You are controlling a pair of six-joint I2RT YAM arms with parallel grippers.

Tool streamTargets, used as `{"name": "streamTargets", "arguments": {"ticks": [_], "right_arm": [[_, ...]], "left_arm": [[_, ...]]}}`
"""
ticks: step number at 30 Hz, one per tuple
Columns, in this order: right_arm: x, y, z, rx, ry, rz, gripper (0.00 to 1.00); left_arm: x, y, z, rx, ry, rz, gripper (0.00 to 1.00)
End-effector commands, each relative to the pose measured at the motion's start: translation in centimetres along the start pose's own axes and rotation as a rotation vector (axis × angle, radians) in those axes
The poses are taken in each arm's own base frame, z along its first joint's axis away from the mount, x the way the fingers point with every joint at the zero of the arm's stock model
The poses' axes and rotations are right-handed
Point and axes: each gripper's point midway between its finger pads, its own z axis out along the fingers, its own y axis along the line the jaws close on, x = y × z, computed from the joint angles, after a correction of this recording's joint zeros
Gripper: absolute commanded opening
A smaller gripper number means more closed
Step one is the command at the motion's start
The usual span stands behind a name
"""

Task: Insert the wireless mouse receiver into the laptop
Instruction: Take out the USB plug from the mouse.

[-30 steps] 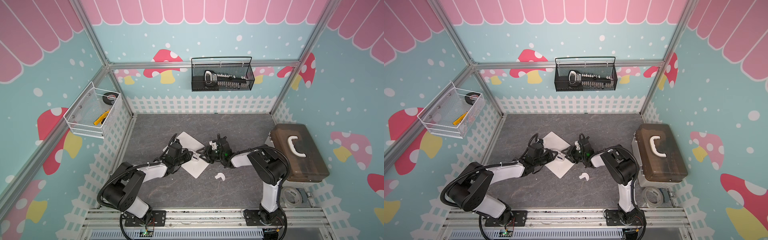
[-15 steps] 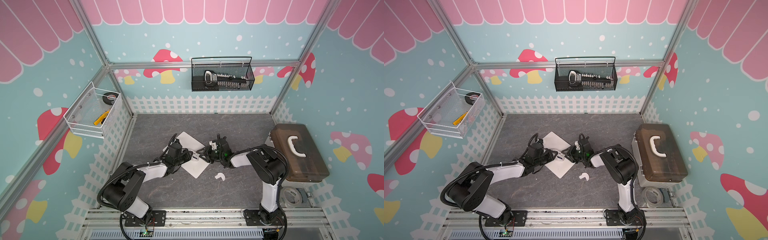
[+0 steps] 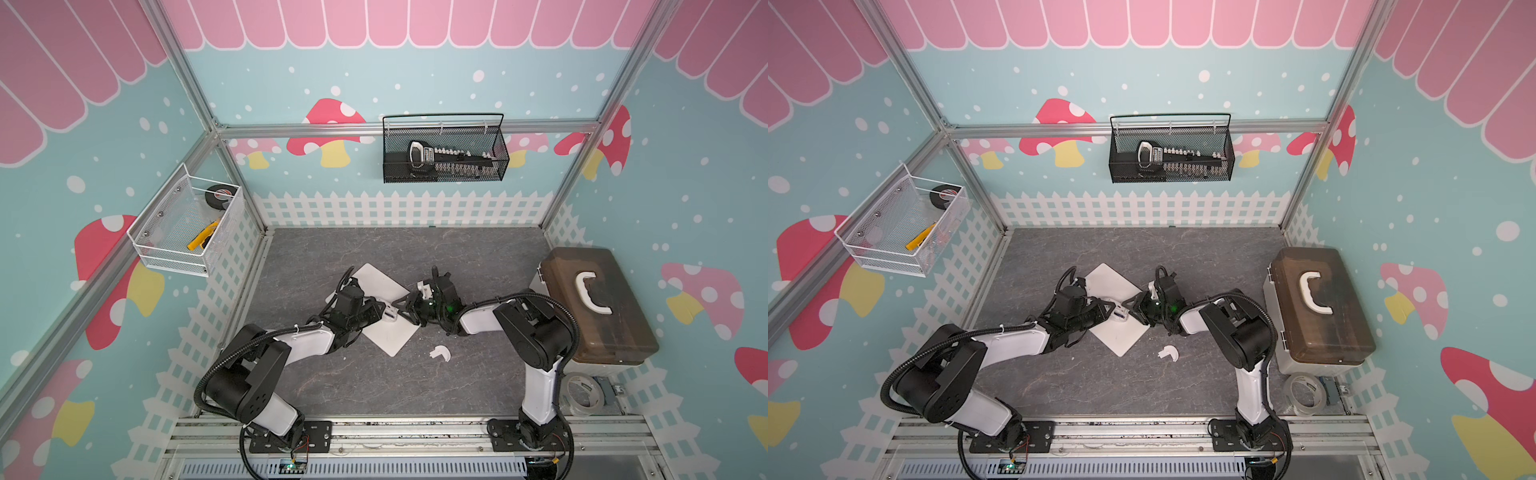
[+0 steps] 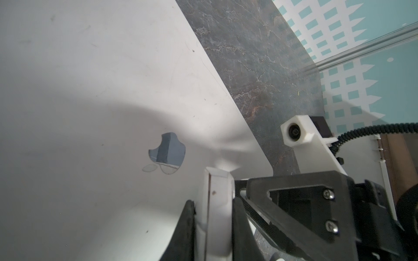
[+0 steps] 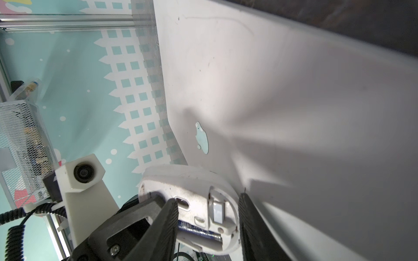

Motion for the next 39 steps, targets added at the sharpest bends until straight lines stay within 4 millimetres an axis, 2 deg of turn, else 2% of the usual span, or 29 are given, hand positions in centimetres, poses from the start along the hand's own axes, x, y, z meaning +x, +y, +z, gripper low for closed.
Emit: {"name": "streamTargets", "arguments": {"ticks": [1,10,16,23,27,39], "right_arm": [[1.4,3.1,-0.1,-0.053,0.035,-0.061,0.44],[1.3,3.6,-0.8,-0.008,0.017,-0.098,0.45],[1.2,3.3,-0.4,-0.001,0.024,-0.090,0.45],[0.7,2.6,-1.1,0.046,-0.005,-0.092,0.45],[0.3,2.2,-1.0,0.061,-0.010,-0.085,0.45],[0.0,2.7,-0.3,0.050,0.003,-0.091,0.45]], "left_arm": [[1.8,2.3,0.4,-0.080,0.051,-0.012,0.00],[1.8,2.3,0.4,-0.082,0.050,-0.012,0.00],[1.7,2.3,0.2,-0.085,0.045,-0.011,0.00],[1.6,2.3,0.3,-0.087,0.046,-0.007,0.00],[1.6,2.2,0.3,-0.086,0.047,-0.007,0.00],[1.6,2.2,0.4,-0.089,0.049,-0.005,0.00]]}}
